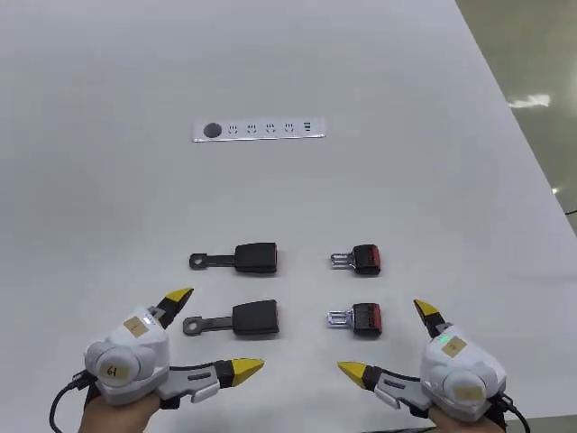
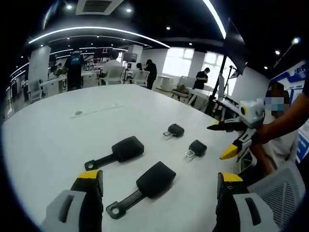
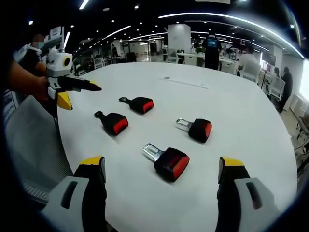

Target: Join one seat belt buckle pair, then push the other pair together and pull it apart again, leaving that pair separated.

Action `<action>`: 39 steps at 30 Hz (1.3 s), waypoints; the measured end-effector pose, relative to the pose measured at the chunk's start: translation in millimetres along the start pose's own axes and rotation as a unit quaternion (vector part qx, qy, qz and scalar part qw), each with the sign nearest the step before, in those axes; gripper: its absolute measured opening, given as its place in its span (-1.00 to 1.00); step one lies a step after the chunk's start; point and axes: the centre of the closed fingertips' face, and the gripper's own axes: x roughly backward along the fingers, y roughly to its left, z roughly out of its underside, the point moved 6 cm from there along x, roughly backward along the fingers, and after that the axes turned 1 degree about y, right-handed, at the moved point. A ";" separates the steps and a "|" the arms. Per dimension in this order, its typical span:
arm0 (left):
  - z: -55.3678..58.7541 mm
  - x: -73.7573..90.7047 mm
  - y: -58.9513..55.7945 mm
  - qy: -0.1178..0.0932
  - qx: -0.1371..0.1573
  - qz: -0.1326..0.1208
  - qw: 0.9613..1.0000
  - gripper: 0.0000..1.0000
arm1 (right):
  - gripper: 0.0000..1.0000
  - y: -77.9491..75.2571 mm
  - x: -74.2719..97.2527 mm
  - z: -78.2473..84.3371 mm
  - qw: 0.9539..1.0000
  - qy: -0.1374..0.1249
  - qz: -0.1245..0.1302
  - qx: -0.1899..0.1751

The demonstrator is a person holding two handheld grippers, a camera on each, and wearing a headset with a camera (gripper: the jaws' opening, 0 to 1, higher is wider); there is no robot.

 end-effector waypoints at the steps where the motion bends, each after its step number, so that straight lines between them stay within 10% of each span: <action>1: -0.3 -0.6 -0.1 0.000 -0.002 0.002 1.000 1.00 | 0.94 -0.8 -2.1 -0.4 1.000 0.001 -0.002 0.003; 21: 3.9 -22.3 6.5 0.035 -0.054 0.065 0.996 0.78 | 0.83 -10.0 -26.3 2.6 0.997 0.029 -0.061 0.044; 39: 24.7 -52.1 15.3 0.106 -0.139 0.122 0.977 0.54 | 0.57 -19.8 -45.0 11.3 0.982 0.072 -0.146 0.098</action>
